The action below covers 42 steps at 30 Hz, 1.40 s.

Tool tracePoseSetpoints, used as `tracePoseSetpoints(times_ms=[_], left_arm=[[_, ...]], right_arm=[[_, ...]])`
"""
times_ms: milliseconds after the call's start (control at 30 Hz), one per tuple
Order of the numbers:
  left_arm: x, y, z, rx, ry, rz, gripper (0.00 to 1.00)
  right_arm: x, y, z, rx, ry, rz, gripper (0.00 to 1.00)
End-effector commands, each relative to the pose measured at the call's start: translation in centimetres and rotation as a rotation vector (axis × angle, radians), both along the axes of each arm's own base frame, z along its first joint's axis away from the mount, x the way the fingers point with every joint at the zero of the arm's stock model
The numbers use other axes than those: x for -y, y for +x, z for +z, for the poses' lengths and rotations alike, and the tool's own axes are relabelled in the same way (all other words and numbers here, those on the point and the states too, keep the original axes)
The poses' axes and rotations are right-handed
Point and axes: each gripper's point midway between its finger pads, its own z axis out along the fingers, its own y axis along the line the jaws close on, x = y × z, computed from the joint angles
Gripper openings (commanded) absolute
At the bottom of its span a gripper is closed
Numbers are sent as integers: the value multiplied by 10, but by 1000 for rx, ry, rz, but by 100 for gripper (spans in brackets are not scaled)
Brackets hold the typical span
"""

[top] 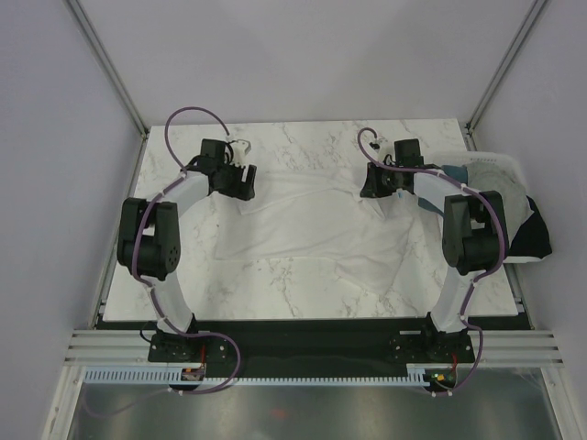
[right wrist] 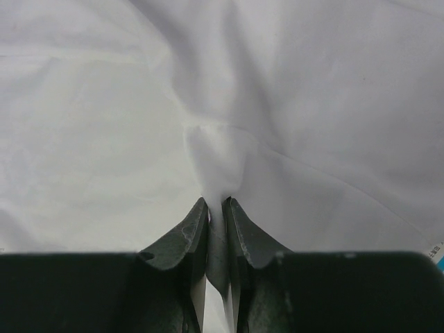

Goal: Fold and stack the t-shirts
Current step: Fold the tshirt

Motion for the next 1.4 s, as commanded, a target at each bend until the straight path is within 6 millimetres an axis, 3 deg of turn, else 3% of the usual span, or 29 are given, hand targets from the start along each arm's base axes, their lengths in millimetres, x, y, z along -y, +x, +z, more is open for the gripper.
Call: tracePoseSetpoints(times_ms=[0,233,500,633,1000,1300,1367], left_arm=[[-1,8,-2,-37,-8,19,81],[-2,-22,6,-108,-31,32,77],[3,-46,-9,-198,-61,7,65],[8,-48,-22,-240,-79,-5,58],[9,-44,-35,-269,-78,0,56],[9,-38,-36,-259,-79,2,38],[9,-37,-36,-257,-78,0,30]], right_arm=[[-6,-1,21,54,21,27,24],[-6,1,23,57,22,28,25],[-6,5,21,59,15,26,25],[-5,7,24,70,10,23,26],[-4,8,24,73,3,24,26],[-3,7,24,75,1,25,27],[-4,7,24,79,-2,25,27]])
